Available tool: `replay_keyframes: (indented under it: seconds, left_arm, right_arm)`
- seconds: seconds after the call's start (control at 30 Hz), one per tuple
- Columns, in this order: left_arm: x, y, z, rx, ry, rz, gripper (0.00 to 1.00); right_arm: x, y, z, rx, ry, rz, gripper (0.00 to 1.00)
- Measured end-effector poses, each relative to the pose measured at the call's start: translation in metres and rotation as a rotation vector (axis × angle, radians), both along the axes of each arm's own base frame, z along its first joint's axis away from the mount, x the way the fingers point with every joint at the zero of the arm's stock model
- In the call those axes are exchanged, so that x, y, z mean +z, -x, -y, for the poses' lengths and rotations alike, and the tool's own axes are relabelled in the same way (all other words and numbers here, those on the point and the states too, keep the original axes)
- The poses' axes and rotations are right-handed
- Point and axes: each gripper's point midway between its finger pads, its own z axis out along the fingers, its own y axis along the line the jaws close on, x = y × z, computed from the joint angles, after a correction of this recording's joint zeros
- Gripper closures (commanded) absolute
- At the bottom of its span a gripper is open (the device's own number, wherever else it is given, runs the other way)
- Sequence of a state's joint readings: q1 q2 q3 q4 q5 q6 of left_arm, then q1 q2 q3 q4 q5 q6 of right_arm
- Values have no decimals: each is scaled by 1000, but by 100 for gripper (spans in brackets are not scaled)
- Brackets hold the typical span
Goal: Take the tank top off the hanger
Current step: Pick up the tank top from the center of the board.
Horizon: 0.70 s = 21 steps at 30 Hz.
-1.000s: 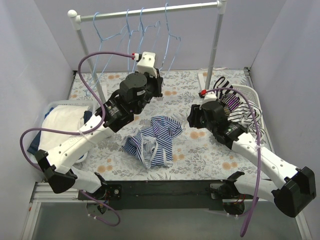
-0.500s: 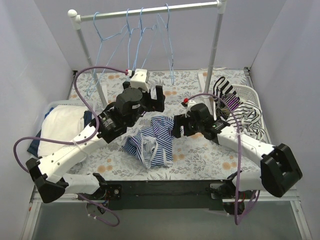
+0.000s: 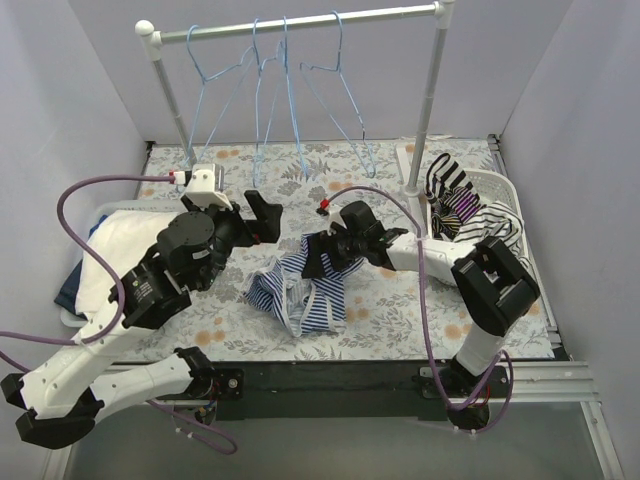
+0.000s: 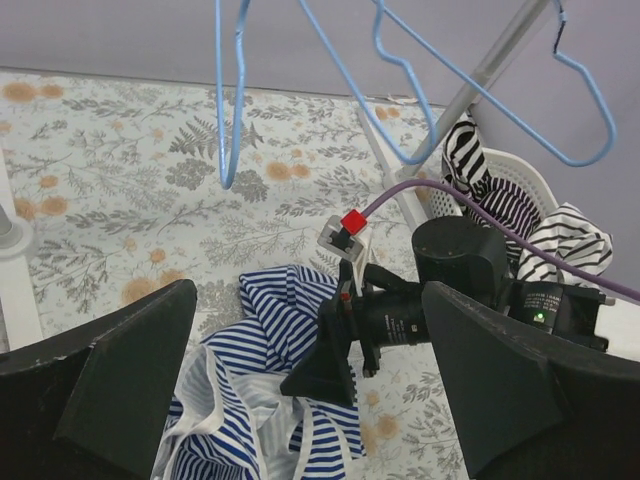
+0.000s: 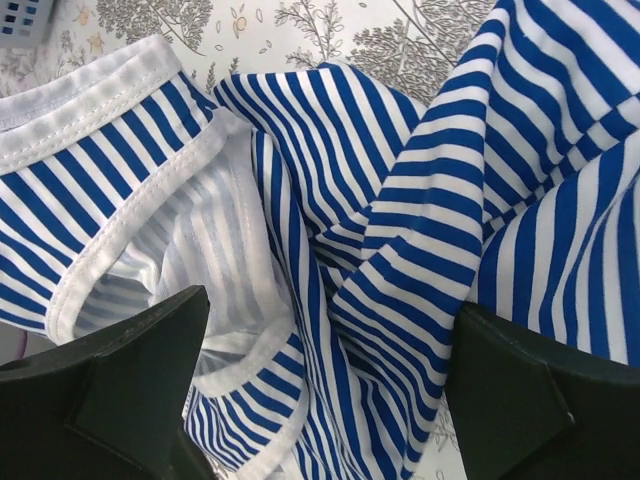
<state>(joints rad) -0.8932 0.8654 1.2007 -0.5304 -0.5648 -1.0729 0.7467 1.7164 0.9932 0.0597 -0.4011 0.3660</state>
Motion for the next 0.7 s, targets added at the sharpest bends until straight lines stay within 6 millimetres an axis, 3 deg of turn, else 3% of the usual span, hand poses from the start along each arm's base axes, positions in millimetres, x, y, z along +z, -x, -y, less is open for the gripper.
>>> replay_keyframes:
  seconds: [0.23,0.43,0.5,0.53,0.7]
  left_arm:
    - [-29,2,-4,24,-32,-77,2]
    - [-37,3,-5,33,-44,-98,2]
    - [-39,3,-5,33,-49,-103,2]
    - [-39,3,-5,33,-49,-103,2]
    - [-41,3,-6,36,-54,-109,2]
  right_arm:
    - [-14,13,-16,42,67,23,1]
    - [-35,25,-22,27,210,88,1]
    - [-39,23,-21,-3,246,111,6]
    - [-40,21,-19,-20,257,119,15]
    - [-46,7,-9,-108,313,153,36]
